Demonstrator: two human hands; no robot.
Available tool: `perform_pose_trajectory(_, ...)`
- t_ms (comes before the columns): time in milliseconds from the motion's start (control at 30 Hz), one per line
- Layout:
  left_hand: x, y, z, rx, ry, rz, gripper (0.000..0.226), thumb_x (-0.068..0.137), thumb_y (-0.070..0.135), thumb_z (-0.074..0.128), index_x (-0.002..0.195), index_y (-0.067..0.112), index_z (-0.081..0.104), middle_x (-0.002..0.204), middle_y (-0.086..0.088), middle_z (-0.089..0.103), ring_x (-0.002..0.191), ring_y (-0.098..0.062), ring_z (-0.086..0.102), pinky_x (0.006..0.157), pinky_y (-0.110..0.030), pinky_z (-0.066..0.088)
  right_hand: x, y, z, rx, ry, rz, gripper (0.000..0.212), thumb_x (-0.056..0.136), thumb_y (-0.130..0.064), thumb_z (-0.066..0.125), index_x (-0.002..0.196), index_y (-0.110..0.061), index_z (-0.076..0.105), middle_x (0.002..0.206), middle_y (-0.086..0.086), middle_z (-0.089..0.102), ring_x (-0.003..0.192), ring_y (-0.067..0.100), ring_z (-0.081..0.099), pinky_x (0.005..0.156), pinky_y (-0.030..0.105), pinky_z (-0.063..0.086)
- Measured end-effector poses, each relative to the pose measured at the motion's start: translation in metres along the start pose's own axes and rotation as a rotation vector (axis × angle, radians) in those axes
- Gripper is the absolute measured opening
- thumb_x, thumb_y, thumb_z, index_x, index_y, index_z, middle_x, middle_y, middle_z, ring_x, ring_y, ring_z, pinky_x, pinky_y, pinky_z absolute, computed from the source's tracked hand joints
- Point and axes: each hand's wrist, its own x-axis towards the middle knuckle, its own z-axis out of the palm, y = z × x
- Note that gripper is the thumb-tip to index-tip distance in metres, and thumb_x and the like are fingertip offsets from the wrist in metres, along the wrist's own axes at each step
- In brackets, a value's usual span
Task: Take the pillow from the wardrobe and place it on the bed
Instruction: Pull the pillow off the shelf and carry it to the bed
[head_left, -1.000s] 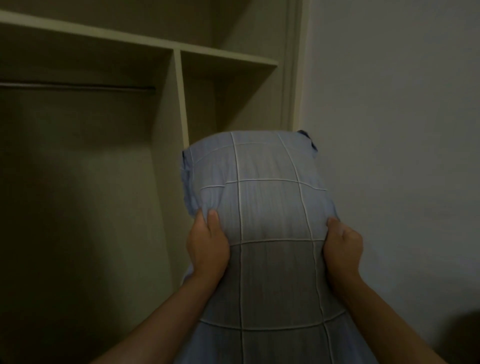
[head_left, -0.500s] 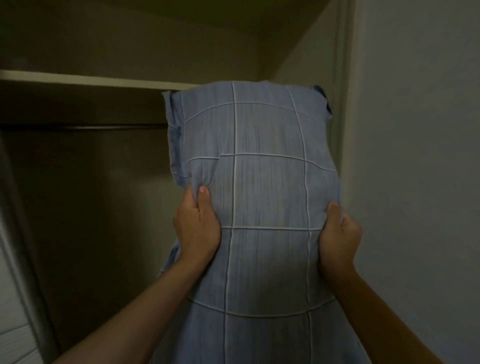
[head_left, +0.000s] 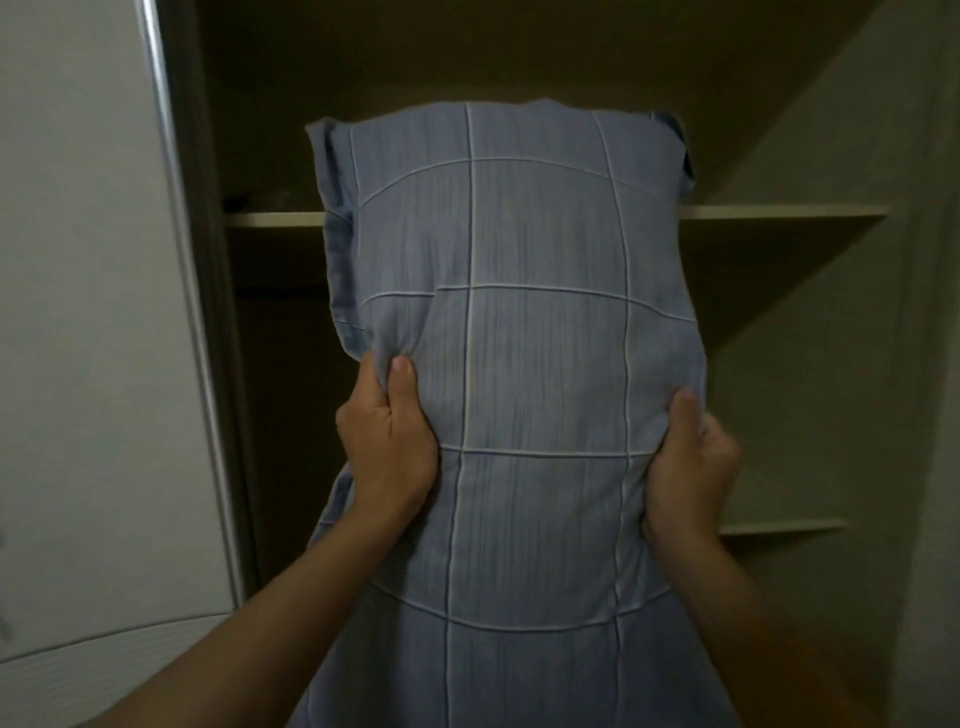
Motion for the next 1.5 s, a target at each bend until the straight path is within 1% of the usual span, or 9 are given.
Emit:
perform_pose_trajectory(133, 0.011, 0.005, -0.017, 0.081, 0.089, 0.038, 0.025, 0.103, 0.024, 0.04, 0.1, 0.045, 0.053, 0.09, 0.024, 0.061, 0.087, 0.011, 0.061, 0.073, -0.006, 0.045, 0.001, 0.003, 0.029, 0.081, -0.095, 0.009, 0.05, 0.096, -0.041, 0.05, 0.048, -0.031, 0.043, 0.046, -0.014, 0.041, 0.046, 0.001, 0.036, 0.042, 0.015, 0.032)
perform_pose_trajectory(233, 0.015, 0.005, -0.038, 0.144, 0.161, 0.043, 0.022, 0.103, 0.026, 0.041, 0.11, 0.036, 0.059, 0.1, 0.026, 0.061, 0.095, 0.013, 0.059, 0.08, -0.008, 0.044, -0.01, 0.006, 0.052, 0.138, -0.167, 0.023, 0.051, 0.097, -0.04, 0.05, 0.047, -0.031, 0.042, 0.045, -0.014, 0.04, 0.045, 0.0, 0.036, 0.041, 0.014, 0.031)
perform_pose_trajectory(400, 0.015, 0.003, -0.088, 0.297, 0.265, 0.073, 0.023, 0.099, 0.028, 0.042, 0.086, 0.044, 0.052, 0.082, 0.022, 0.057, 0.076, 0.011, 0.055, 0.069, -0.009, 0.041, -0.046, 0.012, 0.09, 0.199, -0.291, 0.078, 0.049, 0.098, -0.043, 0.048, 0.052, -0.028, 0.042, 0.047, -0.012, 0.041, 0.045, 0.005, 0.038, 0.042, 0.02, 0.032)
perform_pose_trajectory(533, 0.017, 0.005, -0.148, 0.39, 0.348, 0.053, 0.021, 0.099, 0.03, 0.042, 0.09, 0.044, 0.054, 0.088, 0.024, 0.059, 0.084, 0.01, 0.056, 0.078, -0.012, 0.043, -0.091, 0.011, 0.138, 0.271, -0.4, 0.124, 0.047, 0.099, -0.036, 0.048, 0.054, -0.025, 0.04, 0.047, -0.013, 0.04, 0.046, 0.004, 0.036, 0.042, 0.019, 0.031)
perform_pose_trajectory(667, 0.021, 0.012, -0.21, 0.482, 0.433, 0.06, 0.018, 0.099, 0.031, 0.042, 0.097, 0.026, 0.059, 0.089, 0.007, 0.064, 0.085, -0.007, 0.059, 0.079, -0.03, 0.049, -0.141, 0.003, 0.184, 0.333, -0.465, 0.148, 0.046, 0.099, -0.034, 0.048, 0.055, -0.023, 0.04, 0.051, -0.008, 0.038, 0.046, 0.004, 0.034, 0.043, 0.02, 0.029)
perform_pose_trajectory(867, 0.034, 0.033, -0.309, 0.615, 0.494, 0.126, 0.027, 0.1, 0.028, 0.043, 0.086, 0.012, 0.059, 0.073, 0.004, 0.058, 0.067, 0.002, 0.052, 0.063, -0.023, 0.044, -0.23, -0.019, 0.247, 0.432, -0.569, 0.223, 0.045, 0.098, -0.039, 0.048, 0.056, -0.025, 0.044, 0.052, -0.011, 0.044, 0.048, 0.003, 0.041, 0.046, 0.019, 0.035)
perform_pose_trajectory(1033, 0.046, 0.045, -0.38, 0.662, 0.562, 0.161, 0.023, 0.1, 0.031, 0.042, 0.088, 0.019, 0.057, 0.079, 0.0, 0.06, 0.074, -0.008, 0.054, 0.068, -0.034, 0.047, -0.287, -0.045, 0.296, 0.486, -0.647, 0.268, 0.042, 0.098, -0.037, 0.049, 0.06, -0.019, 0.048, 0.058, 0.002, 0.048, 0.052, 0.011, 0.045, 0.049, 0.028, 0.038)
perform_pose_trajectory(1233, 0.042, 0.05, -0.459, 0.757, 0.651, 0.157, 0.023, 0.099, 0.032, 0.041, 0.085, 0.027, 0.057, 0.077, 0.008, 0.058, 0.071, -0.003, 0.053, 0.067, -0.031, 0.046, -0.359, -0.066, 0.342, 0.538, -0.679, 0.252, 0.048, 0.099, -0.027, 0.05, 0.053, -0.024, 0.037, 0.044, -0.013, 0.04, 0.042, -0.001, 0.034, 0.041, 0.013, 0.029)
perform_pose_trajectory(1500, 0.041, 0.039, -0.544, 0.903, 0.735, 0.119, 0.022, 0.099, 0.038, 0.04, 0.085, 0.033, 0.056, 0.08, 0.003, 0.061, 0.073, -0.01, 0.055, 0.068, -0.042, 0.048, -0.447, -0.063, 0.404, 0.562, -0.784, 0.37, 0.048, 0.098, -0.029, 0.049, 0.053, -0.023, 0.033, 0.052, -0.005, 0.033, 0.045, 0.002, 0.03, 0.047, 0.028, 0.027)
